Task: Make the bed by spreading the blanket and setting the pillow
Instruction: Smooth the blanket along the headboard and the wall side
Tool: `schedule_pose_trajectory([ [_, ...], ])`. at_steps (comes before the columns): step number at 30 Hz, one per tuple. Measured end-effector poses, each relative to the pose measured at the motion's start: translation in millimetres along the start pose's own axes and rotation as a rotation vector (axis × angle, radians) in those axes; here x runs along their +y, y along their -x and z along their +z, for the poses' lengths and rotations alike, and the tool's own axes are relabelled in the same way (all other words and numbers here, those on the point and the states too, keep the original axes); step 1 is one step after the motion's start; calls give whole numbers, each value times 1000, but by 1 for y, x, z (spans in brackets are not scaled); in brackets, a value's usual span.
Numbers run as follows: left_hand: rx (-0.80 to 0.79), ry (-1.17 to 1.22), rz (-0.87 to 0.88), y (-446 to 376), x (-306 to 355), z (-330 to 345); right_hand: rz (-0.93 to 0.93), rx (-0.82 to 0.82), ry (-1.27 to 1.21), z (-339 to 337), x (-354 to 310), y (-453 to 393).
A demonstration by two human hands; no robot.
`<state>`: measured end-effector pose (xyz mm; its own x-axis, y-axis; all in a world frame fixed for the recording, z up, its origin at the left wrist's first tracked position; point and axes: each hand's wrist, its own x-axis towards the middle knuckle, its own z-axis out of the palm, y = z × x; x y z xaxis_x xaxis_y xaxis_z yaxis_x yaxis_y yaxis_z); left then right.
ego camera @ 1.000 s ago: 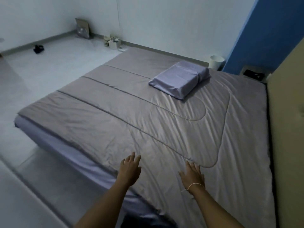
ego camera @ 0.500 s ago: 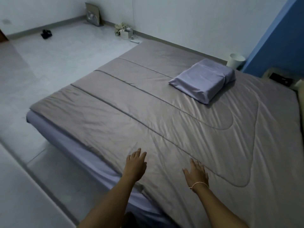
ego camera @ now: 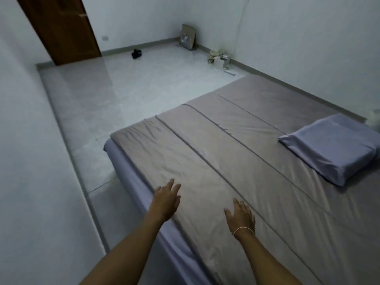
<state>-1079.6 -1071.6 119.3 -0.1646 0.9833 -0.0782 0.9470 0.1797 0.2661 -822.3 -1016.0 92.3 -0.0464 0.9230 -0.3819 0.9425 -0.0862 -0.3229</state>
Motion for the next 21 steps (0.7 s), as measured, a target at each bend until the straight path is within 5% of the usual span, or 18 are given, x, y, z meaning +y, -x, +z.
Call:
schedule_pose_trajectory([
  [14, 68, 62, -188, -64, -181, -46, -164, -86, 82, 53, -188, -99],
  [21, -53, -5, -226, -124, -289, -82, -135, -144, 21, 88, -306, -160],
])
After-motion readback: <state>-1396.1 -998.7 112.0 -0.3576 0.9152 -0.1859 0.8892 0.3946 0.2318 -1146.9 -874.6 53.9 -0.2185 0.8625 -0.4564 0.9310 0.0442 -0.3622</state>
